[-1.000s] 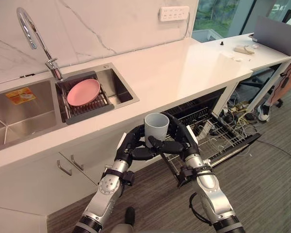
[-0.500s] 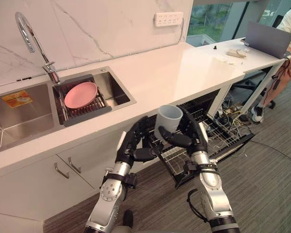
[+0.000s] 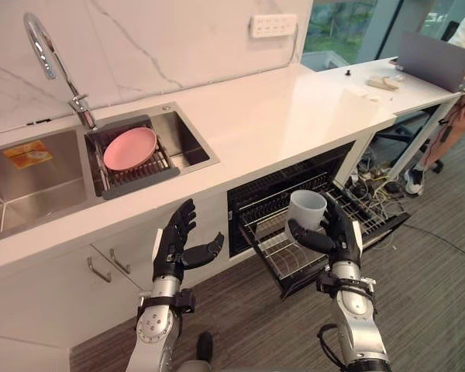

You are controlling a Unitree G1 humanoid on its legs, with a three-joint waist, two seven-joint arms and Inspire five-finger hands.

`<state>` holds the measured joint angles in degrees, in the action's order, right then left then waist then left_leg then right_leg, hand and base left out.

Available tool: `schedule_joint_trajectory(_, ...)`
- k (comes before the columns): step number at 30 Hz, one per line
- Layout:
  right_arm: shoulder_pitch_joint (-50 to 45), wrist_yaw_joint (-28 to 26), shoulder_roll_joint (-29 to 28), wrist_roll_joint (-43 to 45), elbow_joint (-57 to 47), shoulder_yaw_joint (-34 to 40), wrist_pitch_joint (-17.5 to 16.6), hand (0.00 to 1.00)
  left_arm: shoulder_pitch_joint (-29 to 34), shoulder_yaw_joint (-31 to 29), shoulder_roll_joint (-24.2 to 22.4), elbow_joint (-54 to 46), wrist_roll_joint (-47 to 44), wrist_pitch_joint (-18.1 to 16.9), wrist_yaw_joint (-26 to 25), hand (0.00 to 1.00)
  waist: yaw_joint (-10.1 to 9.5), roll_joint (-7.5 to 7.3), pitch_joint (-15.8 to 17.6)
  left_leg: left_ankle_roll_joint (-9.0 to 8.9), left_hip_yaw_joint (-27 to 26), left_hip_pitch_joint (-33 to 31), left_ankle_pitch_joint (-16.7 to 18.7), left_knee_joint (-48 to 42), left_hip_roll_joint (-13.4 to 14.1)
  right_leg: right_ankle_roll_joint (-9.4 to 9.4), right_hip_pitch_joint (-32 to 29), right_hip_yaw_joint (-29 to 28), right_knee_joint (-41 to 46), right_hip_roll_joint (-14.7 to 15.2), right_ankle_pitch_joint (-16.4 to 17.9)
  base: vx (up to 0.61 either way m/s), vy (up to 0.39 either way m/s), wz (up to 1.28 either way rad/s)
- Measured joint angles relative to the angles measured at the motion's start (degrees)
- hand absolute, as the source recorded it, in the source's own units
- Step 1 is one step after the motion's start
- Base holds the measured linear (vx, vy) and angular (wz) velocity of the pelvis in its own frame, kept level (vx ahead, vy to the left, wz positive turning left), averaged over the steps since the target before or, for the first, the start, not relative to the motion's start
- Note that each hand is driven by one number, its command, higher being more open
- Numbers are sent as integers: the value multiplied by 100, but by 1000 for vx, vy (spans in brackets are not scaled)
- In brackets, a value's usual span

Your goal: Walk over to the sink, pick up the cup, carry it to the dishwasher, place the cup inside the dishwasher, then close the dishwasher door

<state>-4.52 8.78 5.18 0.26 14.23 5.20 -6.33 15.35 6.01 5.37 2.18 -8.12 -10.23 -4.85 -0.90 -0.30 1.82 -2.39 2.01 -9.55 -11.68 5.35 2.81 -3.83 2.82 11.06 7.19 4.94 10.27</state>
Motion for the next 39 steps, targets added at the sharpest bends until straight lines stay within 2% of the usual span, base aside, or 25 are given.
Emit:
schedule_joint_trajectory(4, 396, 61, 222, -19, 547, 246, 184, 30, -38, -250, 72, 565, -119, 7, 42, 90, -164, -13, 442, 36, 32, -246, -98, -28, 1, 6, -325, 37, 232, -14, 35, -10, -6, 5)
schedule_joint_trajectory(6, 589, 148, 281, -19, 557, 360, 218, 30, -49, -431, 78, 743, -214, 18, 36, 90, -252, -22, 637, 112, 1, -406, -68, -28, 8, 3, -552, 57, 389, 23, 67, -50, 21, 4)
schedule_joint_trajectory(10, 1031, 327, 414, -44, 544, 538, 265, 30, -128, -799, 94, 965, -348, 66, -11, 90, -328, -107, 991, 228, -760, -689, -36, -163, 74, -74, -881, 188, 800, 214, 255, -24, 24, 25)
schedule_joint_trajectory(15, 1796, 404, 447, -63, 605, 540, 325, 30, -436, -1004, 195, 1191, -421, 50, -83, 90, -486, -125, 1308, 293, -764, -974, 44, -391, -9, -108, -1116, 192, 959, 331, 303, 5, 19, 4)
schedule_joint_trajectory(19, 2496, 499, 595, -237, 1066, 525, 432, 30, -830, -1020, 243, 1686, -421, 39, -275, 90, -496, -119, 1515, 303, -772, -1094, 62, -462, -10, -109, -1218, 186, 1001, 366, 303, 0, 0, 0)
schedule_joint_trajectory(26, 2924, 800, 717, -288, 1734, 616, 773, 30, -1207, -1008, 228, 2143, -422, 22, -417, 90, -491, -97, 1709, 307, -790, -1198, 108, -548, 0, -107, -1288, 163, 998, 363, 304, 29, -20, -1)
schedule_joint_trajectory(27, 2942, 823, 717, -292, 1788, 641, 798, 90, -1229, -1002, 223, 2148, -422, 22, -423, 90, -491, -95, 1710, 305, -790, -1198, 107, -546, 0, -107, -1288, 162, 996, 362, 304, 37, -27, 0)
schedule_joint_trajectory(33, 3322, 1003, 725, -445, 2213, 1043, 883, 90, -1504, -962, 200, 2320, -422, -21, -527, 90, -472, -5, 1772, 258, -814, -1175, 69, -526, 9, -105, -1287, 119, 980, 352, 302, 11, -15, -2)
schedule_joint_trajectory(39, 3457, 945, 750, -437, 2427, 1081, 954, 90, -1622, -827, 197, 2561, -422, -20, -557, 90, -477, 11, 1780, 239, -883, -1016, 5, -351, 15, -103, -1262, 15, 976, 322, 301, 12, -24, -6)
